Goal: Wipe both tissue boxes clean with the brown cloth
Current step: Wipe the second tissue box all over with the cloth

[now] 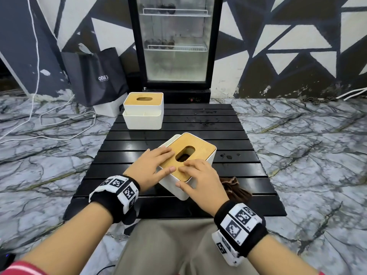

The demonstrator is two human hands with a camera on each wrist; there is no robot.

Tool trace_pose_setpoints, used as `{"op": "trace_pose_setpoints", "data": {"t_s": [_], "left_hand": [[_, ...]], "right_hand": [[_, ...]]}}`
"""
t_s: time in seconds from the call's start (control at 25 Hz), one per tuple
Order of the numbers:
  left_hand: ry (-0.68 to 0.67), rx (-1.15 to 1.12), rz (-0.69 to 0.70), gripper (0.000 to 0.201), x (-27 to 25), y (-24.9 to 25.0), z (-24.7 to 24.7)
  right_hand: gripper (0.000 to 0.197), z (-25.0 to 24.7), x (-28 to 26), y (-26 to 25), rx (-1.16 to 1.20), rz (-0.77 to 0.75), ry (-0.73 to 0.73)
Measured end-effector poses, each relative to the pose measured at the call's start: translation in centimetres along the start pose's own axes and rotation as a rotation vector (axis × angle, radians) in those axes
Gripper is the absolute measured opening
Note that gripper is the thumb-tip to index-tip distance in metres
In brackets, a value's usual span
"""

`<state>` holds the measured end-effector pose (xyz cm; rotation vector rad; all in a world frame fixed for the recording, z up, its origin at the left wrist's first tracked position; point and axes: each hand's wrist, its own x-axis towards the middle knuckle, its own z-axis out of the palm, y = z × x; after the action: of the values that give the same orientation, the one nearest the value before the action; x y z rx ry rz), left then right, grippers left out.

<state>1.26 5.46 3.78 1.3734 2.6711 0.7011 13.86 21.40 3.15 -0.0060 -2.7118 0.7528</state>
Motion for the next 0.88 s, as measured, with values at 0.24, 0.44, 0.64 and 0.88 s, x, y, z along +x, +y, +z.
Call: {"op": "trace_pose_setpoints", "data": {"t_s": [0.24,0.44,0.64,0.88], "left_hand": [[0.125,0.128,0.065,0.09,-1.5,-0.1,0.3],[0.234,0.144,0.104,0.078,-1.8,-0.3,0.0],[0.087,0.126,-0.162,0.102,-1.1,-2.7,-1.3],[0.138,0.197,-0.074,0.091,-2.2,-3.3,-1.9]], "right_hand": [[0.031,-2.6,2.0,3.4,0.012,-0.003,-0.12],[0.034,-3.2,3.9,3.3,0.05,0.028,-0.146],[0.032,0.0,2.7,-0.6,0.013,-0.145,-0.131],[0.026,-1.6,4.0,1.7,-0.026,-0.077,-0.161]]}}
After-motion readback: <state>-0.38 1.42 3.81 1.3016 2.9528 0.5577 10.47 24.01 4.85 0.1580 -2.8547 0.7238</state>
